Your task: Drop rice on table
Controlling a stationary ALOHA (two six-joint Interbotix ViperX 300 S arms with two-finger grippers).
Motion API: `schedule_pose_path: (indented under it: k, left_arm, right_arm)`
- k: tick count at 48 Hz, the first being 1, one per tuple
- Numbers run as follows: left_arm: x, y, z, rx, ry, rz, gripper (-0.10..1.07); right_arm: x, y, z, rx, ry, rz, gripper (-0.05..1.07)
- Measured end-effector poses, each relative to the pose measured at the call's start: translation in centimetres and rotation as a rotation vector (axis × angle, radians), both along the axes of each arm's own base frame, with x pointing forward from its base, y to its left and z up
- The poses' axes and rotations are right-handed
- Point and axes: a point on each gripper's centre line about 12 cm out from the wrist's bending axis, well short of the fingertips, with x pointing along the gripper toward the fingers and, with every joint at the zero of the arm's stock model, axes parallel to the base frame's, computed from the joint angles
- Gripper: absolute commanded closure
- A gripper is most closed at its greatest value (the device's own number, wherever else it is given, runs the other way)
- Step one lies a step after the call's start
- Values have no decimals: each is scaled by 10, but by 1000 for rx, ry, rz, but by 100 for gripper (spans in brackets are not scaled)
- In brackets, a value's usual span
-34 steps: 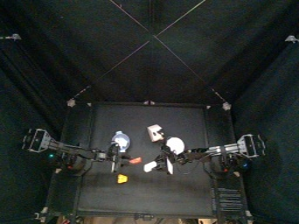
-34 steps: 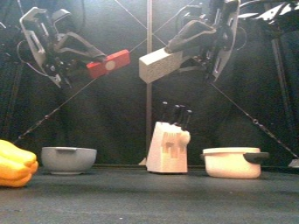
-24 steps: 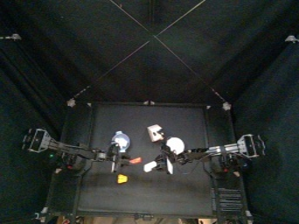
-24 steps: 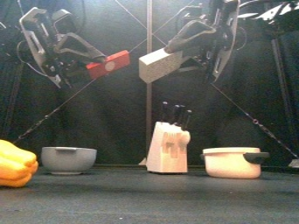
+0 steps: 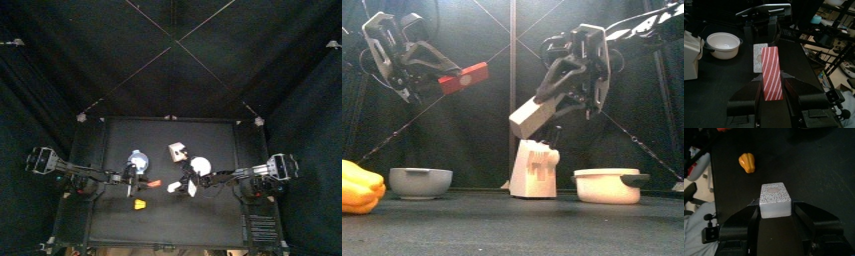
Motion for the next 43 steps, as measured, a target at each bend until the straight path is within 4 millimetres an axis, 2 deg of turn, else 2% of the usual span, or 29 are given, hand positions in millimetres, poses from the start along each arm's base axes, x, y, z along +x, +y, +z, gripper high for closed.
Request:
schedule_pose_path:
  k: [10, 21, 29, 35, 43]
  left_arm:
    - [-5, 9, -8, 3, 23, 29, 49]
    - [-8, 16, -13, 4, 40, 55, 49]
    - [-9, 16, -14, 4, 49, 56, 49]
    - [-9, 16, -14, 4, 49, 56, 49]
    - [-9, 17, -14, 4, 47, 58, 49]
  right_arm:
    - [22, 1, -29, -103, 71, 73, 49]
    - [44, -4, -37, -234, 115, 102, 48]
    - [47, -1, -45, -289, 155, 111, 45]
    - [45, 3, -52, -306, 188, 109, 36]
    - [42, 8, -54, -325, 211, 106, 17]
